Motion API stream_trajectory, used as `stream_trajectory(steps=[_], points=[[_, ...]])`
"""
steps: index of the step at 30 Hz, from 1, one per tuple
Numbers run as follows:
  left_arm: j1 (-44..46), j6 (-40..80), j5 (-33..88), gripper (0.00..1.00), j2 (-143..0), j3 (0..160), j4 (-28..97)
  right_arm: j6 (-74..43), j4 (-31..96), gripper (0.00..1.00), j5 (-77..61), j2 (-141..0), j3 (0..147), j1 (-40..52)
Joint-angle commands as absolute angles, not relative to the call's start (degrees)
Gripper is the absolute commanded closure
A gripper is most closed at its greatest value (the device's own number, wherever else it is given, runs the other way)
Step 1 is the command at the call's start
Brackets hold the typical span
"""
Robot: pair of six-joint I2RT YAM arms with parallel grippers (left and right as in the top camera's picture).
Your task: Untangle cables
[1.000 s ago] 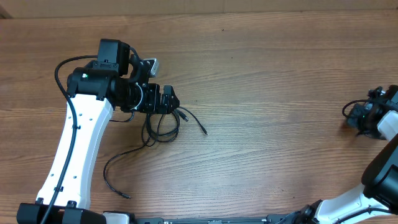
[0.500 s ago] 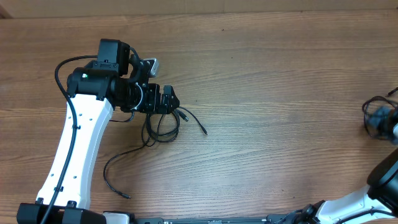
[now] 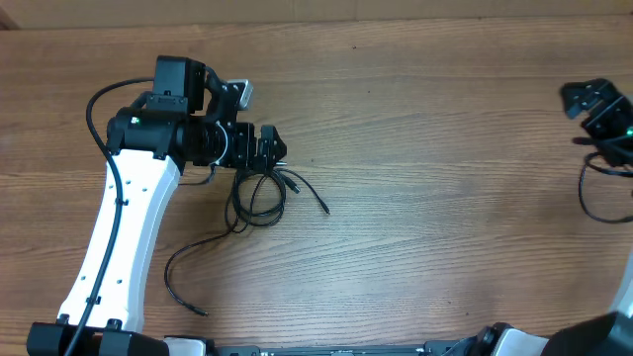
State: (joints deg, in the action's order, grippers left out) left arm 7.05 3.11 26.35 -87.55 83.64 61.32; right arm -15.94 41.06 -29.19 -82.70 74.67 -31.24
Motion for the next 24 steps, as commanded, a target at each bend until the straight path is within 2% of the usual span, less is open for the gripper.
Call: stream_trajectory(steps=[1,5,8,11,19,24], points=[[7.16,5.72,26.63,0.0,-86.89,84.53,59.09,-18.11,43.35,0.0,-34.48,-80.53,75.13,-27.79],[7.46,8.56,23.05,0.0,-86.89,84.47,64.84,-19.92,46.81,0.0,-36.16,-80.38,75.07,-25.02],[8.21,15.49,11.2,0.0,-86.89,83.79,71.44,-19.66,48.21,0.0,-36.12,-80.38,75.07,-23.94],[9.69,21.02,3.62,0.0,-86.89,80.66,72.31,-19.68,48.49,0.0,-36.12,-80.38,75.07,-23.16],[16.08,25.8,3.6,0.06,-86.89,63.79,57.82,-19.68,48.58,0.0,-36.12,-80.38,75.07,-22.87],[18.04,27.14,3.03,0.15,-86.89,56.58,49.89,-19.68,48.6,0.0,-36.12,-80.38,75.07,-22.87]])
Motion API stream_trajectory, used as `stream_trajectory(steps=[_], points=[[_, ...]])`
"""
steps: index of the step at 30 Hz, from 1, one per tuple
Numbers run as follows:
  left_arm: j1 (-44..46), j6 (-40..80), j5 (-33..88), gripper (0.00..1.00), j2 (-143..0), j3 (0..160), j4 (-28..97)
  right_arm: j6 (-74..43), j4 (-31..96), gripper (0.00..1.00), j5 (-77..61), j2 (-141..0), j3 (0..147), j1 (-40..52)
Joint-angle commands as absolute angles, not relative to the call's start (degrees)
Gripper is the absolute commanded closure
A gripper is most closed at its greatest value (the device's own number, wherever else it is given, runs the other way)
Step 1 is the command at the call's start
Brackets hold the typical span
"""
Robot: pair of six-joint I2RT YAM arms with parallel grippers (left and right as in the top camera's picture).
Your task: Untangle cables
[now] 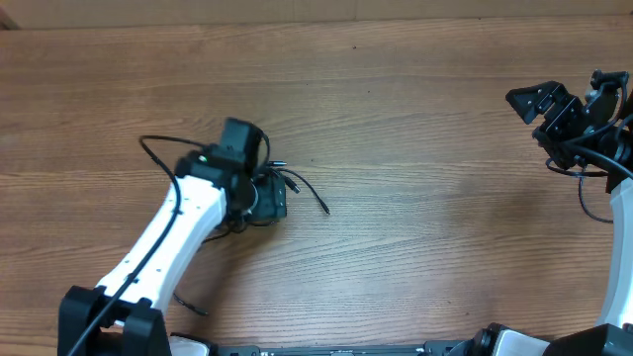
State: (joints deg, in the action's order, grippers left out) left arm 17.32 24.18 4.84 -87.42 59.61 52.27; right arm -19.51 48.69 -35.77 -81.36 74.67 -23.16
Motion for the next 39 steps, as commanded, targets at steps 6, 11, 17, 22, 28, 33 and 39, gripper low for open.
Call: stream_trajectory(steps=[6,11,17,22,28,33,39], points=[[18.04,29.47,0.89,0.36,-86.89,52.36,44.64,-19.7,50.06,0.0,-36.14,-80.38,75.07,-22.87],[18.02,32.38,1.13,0.96,-86.87,51.37,42.22,-19.49,51.11,0.0,-36.12,-80.38,75.05,-22.87],[17.93,31.81,1.5,0.96,-86.85,62.52,50.04,-19.49,56.18,0.0,-36.12,-80.38,75.0,-22.81],[17.93,29.36,1.56,0.96,-86.85,83.05,59.75,-19.25,61.01,0.0,-36.14,-80.38,74.96,-20.86],[18.04,29.39,7.31,0.96,-86.85,102.17,62.67,-14.72,63.66,0.0,-36.14,-80.38,74.96,-13.26],[18.04,29.74,11.46,0.96,-86.85,107.72,62.76,-14.76,63.33,0.0,-39.33,-80.38,74.96,-4.82],[18.04,29.78,16.23,0.96,-86.87,107.9,62.72,-14.9,56.29,0.0,-42.06,-80.51,74.96,4.56]])
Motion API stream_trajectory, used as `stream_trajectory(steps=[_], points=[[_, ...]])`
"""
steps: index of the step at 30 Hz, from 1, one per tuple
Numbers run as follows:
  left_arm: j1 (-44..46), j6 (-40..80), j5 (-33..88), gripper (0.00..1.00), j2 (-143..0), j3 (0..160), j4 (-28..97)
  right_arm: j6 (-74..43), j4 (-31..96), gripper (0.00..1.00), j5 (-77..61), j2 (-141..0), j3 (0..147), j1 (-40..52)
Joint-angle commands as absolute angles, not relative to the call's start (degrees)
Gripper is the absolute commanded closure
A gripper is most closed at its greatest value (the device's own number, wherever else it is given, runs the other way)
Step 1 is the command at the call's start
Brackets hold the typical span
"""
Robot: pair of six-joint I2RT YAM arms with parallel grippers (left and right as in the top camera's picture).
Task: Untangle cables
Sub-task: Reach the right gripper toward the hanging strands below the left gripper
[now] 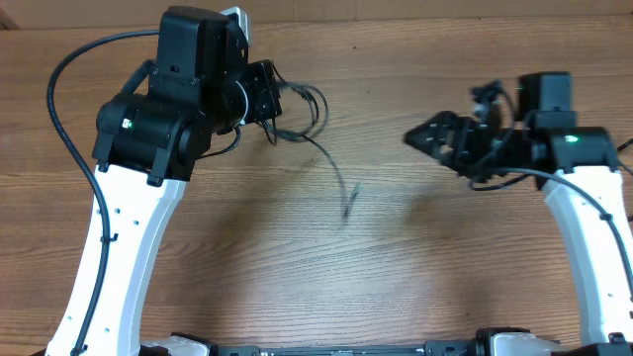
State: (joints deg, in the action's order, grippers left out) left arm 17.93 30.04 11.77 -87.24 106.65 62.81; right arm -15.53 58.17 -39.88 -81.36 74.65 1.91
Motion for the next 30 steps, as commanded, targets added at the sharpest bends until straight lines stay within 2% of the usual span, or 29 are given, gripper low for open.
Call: stream_trajectory(steps=[1,5,10,19,22,24,27,30], points=[[18.04,29.8,16.86,0.96,-86.85,107.9,62.52,-15.2,54.74,0.0,-42.09,-80.71,74.96,5.74],[18.02,29.76,20.14,0.96,-86.83,107.9,61.71,-15.99,52.05,0.02,-42.09,-81.67,74.94,8.34],[18.02,29.85,24.4,0.96,-86.83,107.9,59.29,-24.01,51.92,0.03,-41.47,-83.79,73.78,9.23],[18.02,36.73,26.87,0.96,-86.83,107.9,55.96,-23.81,51.9,0.04,-44.4,-87.13,72.64,14.02],[18.04,39.55,27.09,0.96,-86.83,107.9,55.88,-25.61,48.99,0.14,-38.92,-87.22,72.64,15.97],[18.02,40.93,27.11,0.96,-86.83,107.9,55.86,-31.03,48.47,0.19,-31.31,-87.46,72.64,16.93],[18.02,41.17,27.09,0.96,-86.83,107.9,55.86,-34.76,48.56,0.32,-24.18,-87.96,72.64,17.41],[18.02,41.19,27.14,0.96,-86.83,107.9,55.83,-34.68,48.75,0.34,-22.37,-88.64,72.64,17.41]])
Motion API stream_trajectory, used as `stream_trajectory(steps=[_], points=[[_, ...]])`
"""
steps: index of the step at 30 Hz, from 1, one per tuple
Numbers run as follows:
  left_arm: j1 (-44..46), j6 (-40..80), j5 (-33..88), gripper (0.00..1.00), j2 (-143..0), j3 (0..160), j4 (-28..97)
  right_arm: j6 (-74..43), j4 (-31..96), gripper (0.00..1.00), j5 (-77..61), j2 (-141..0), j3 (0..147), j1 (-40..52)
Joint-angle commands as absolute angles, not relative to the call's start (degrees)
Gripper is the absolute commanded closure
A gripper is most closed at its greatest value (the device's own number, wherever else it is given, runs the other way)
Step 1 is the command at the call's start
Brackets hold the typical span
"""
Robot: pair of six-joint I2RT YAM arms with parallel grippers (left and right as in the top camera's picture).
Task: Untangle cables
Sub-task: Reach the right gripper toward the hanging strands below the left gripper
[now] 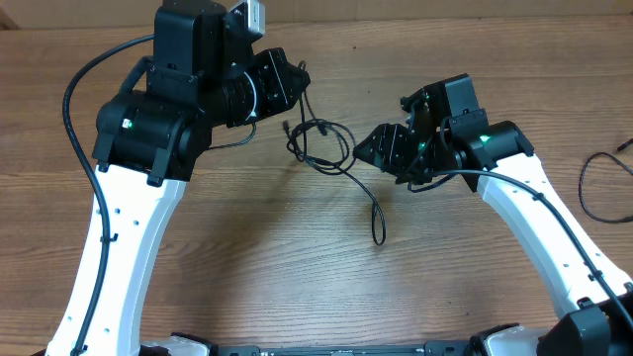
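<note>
A thin black cable [322, 144] hangs in tangled loops above the wooden table [445, 287] in the overhead view. My left gripper [297, 85] is shut on its upper end, at the far middle-left. One loose tail [377, 225] trails down to the right. My right gripper [360, 150] points left, its tip at the right side of the loops. I cannot tell whether its fingers are open or shut on the cable.
Another black cable [591, 190] curves along the table's right edge. The left arm's white link [119, 247] crosses the left side, and the right arm's white link [539, 227] crosses the right side.
My right gripper has moved left and now reaches the cable loops. The left gripper has shifted slightly right, and the cable hangs lower and farther right, its tail near the table's middle.
The cable first lay in a tangle on the table under my left gripper, with the right arm at the far right edge. My left gripper then went down onto the tangle. Later it held the cable raised at the back, and the right gripper has come in to meet it.
</note>
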State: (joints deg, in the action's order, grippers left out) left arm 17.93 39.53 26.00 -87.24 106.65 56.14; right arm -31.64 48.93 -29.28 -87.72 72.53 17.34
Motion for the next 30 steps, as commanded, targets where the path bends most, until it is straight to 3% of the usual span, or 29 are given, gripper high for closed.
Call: stream_trajectory(steps=[1,26,28,30], points=[[18.02,41.21,27.16,0.96,-86.83,107.9,55.81,-34.68,48.73,0.33,-22.33,-88.88,72.64,17.41],[18.02,42.7,31.57,0.96,-86.83,107.9,51.59,-34.11,41.98,0.34,-30.35,-101.06,72.36,21.41],[18.02,42.72,31.57,0.96,-86.83,107.9,51.33,-34.09,40.93,0.45,-31.0,-101.58,72.36,21.87],[18.02,42.72,31.57,0.96,-86.83,107.9,51.11,-34.06,40.23,0.7,-30.87,-101.95,72.36,22.13]])
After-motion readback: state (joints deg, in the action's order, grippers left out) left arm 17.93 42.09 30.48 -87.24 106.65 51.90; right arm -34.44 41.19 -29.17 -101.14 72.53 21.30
